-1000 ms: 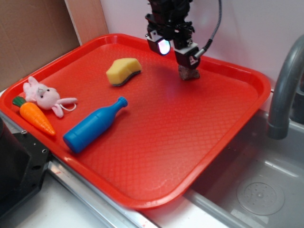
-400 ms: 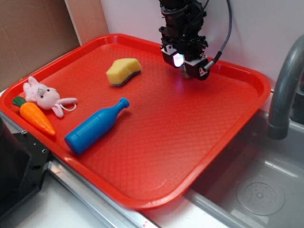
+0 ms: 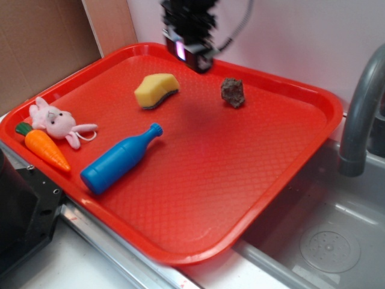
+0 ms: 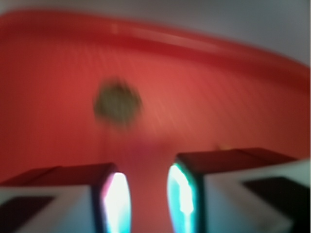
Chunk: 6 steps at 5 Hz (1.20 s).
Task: Grab the rock.
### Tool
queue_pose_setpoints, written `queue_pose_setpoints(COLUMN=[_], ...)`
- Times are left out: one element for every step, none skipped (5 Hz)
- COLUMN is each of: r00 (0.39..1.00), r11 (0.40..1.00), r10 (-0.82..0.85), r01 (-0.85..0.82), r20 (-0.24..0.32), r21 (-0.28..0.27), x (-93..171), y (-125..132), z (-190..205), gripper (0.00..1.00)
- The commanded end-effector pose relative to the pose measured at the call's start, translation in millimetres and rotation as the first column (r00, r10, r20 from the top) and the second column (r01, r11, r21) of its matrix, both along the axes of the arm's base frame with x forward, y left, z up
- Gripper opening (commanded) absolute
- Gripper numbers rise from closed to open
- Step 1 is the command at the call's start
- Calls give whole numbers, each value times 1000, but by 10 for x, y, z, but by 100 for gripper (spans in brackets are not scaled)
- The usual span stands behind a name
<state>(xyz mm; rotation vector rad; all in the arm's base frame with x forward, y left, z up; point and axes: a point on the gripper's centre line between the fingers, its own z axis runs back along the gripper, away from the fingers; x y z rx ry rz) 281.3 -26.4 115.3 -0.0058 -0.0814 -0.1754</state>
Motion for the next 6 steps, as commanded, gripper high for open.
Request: queue_pose_setpoints(r00=[996, 994, 943, 915, 872, 863], r11=[1000, 997, 945, 916, 874, 863], r10=[18, -79, -320, -399, -482, -494], r01=[-19, 80, 324, 400, 486, 502], r20=[86, 80, 89, 58, 91, 109], r21=[11, -11, -32, -13, -28, -56], x=[-402, -338, -116, 41, 248, 338], y=[-22, -47, -165, -194, -187, -186], z=[928, 738, 462, 206, -75, -224], gripper=[0, 100, 100, 100, 100, 100])
